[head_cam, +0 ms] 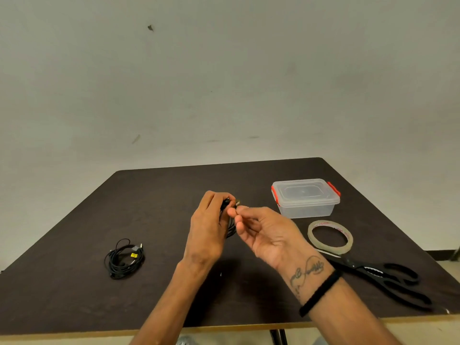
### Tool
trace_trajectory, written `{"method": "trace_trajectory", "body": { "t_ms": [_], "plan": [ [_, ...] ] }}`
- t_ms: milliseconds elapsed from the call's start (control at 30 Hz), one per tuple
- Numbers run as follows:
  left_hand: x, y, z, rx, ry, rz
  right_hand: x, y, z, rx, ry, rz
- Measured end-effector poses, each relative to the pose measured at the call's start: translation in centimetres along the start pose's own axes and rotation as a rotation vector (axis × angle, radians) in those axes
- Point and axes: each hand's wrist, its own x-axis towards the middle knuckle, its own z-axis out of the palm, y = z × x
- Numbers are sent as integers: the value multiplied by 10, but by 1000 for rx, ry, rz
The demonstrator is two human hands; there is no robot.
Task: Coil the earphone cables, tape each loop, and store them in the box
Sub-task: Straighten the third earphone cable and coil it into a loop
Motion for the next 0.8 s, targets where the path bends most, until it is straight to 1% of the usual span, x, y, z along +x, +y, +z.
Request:
{"method": "trace_trajectory", "body": {
  "t_ms": [67,100,167,233,300,333,367,400,467,567,633,800],
  "plan": [
    [-1,1,0,-25,-18,23,-4,5,-2,-31,0,-16],
    [0,2,1,-42,-8,28,-5,6,-4,-83,28,-60],
    [4,6,1,-68,44,25,-2,6,-8,-232,126,-219],
    [7,9,0,-153,64,-34,5,4,-17,-392,214,-391],
    [10,13,-3,-300,26,-147,12,0,-23,-643,198,-514],
    [11,13,-5,-373,-9,-198,14,-3,-25,-785,151,-557],
    [13,13,-7,-420,-43,-227,17,-7,-26,-877,94,-586],
    [14,12,-9,-438,-72,-236,19,-11,-26,-909,40,-589],
    [17,10,-12,-436,-109,-235,19,-20,-26,-879,-41,-513],
    [19,9,-16,-480,-121,-251,17,-33,-27,-747,-151,-325],
    [17,10,-19,-529,-117,-269,18,-38,-30,-643,-226,-232],
    [12,15,-23,-575,-135,-250,19,-46,-33,-471,-334,-106]
  ]
}}
